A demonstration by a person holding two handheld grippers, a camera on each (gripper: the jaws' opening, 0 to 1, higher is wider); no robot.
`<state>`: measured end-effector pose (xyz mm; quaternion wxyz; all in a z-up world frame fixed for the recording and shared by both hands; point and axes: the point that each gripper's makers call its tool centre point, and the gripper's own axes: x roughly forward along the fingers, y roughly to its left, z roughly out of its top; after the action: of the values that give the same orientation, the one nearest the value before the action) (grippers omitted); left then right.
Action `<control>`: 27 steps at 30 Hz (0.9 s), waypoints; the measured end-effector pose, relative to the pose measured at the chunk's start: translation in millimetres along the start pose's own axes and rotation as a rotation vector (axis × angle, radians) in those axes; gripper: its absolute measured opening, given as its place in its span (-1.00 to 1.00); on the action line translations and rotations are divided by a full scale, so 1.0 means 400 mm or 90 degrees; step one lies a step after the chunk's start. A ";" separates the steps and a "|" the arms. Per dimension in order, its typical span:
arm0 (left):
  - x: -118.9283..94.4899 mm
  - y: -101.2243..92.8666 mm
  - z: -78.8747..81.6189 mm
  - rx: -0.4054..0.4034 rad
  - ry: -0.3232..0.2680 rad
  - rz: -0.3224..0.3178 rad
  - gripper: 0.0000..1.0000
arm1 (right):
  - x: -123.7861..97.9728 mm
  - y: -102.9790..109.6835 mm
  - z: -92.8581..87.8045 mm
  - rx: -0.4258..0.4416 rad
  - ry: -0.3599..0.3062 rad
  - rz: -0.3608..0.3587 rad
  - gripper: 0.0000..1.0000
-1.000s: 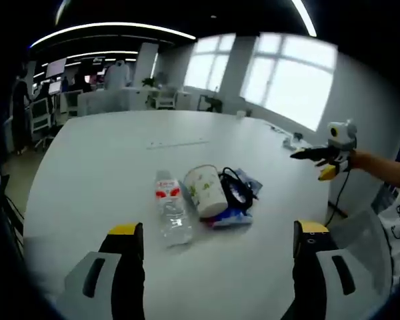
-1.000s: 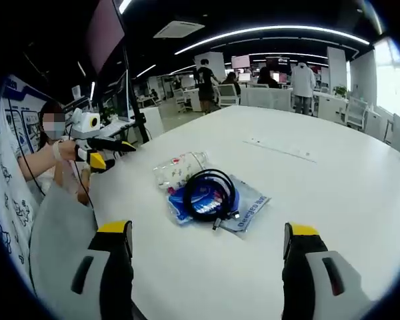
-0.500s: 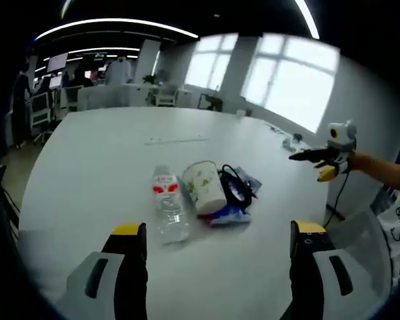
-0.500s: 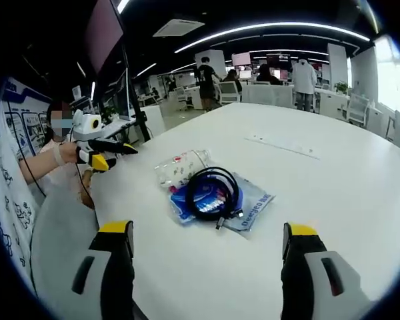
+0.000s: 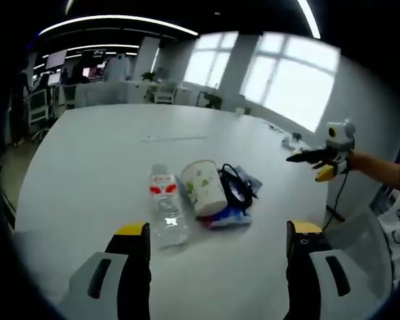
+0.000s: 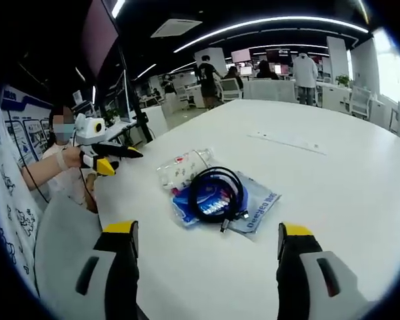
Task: Arrange the tabletop items into an orderly group along one side of the table until the central work area is clear of visible clutter.
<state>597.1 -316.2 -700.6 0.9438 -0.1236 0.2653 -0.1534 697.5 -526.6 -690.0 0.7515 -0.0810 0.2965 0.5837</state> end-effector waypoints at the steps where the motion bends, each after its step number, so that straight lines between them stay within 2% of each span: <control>1: 0.004 0.000 0.001 -0.002 0.000 -0.002 0.62 | 0.002 0.001 0.000 -0.001 0.000 0.002 0.69; 10: 0.039 0.008 0.010 -0.013 -0.005 -0.004 0.56 | 0.010 -0.003 -0.002 0.005 0.000 0.008 0.62; 16: 0.053 0.031 0.019 -0.022 -0.018 0.021 0.52 | 0.015 -0.017 0.012 0.023 -0.014 0.003 0.59; 19: 0.060 0.043 0.023 -0.036 -0.025 0.030 0.51 | 0.024 -0.020 0.039 0.045 -0.032 0.011 0.57; 27: 0.073 0.063 0.014 -0.026 -0.012 0.046 0.44 | 0.064 -0.013 0.111 0.036 -0.044 0.034 0.52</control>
<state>629.6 -302.4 -717.4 0.9484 -0.1348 0.2640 -0.1123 721.7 -486.1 -669.2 0.7472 -0.0317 0.2891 0.5976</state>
